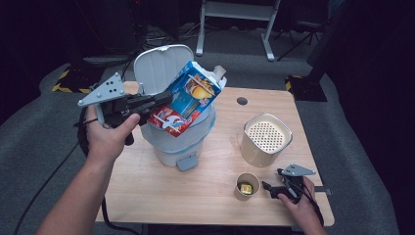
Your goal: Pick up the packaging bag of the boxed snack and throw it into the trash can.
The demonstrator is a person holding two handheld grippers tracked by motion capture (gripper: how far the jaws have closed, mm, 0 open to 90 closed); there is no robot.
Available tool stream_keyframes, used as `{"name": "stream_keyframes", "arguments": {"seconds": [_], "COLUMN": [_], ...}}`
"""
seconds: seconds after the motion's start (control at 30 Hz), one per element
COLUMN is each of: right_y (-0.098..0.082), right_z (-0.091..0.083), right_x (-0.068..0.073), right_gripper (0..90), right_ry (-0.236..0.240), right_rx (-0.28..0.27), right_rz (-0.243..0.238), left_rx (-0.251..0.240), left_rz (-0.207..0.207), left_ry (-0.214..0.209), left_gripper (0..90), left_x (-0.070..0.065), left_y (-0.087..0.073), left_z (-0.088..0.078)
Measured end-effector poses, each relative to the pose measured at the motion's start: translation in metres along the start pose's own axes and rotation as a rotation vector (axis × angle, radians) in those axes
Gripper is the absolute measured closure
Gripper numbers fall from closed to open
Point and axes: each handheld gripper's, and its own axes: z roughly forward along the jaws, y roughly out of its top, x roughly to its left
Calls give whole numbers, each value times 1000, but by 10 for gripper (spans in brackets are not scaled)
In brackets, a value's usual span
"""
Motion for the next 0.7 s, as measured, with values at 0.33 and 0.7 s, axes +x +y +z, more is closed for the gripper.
{"name": "stream_keyframes", "arguments": {"seconds": [0.33,0.7], "right_y": [0,0], "right_z": [0,0], "right_x": [0,0], "right_gripper": [146,146], "right_ry": [0,0], "right_rx": [0,0], "right_rz": [0,0], "left_rx": [-24,-52], "left_rz": [-6,-12], "left_ry": [48,146], "left_gripper": [898,897], "left_x": [16,33], "left_y": [11,14], "left_z": [4,17]}}
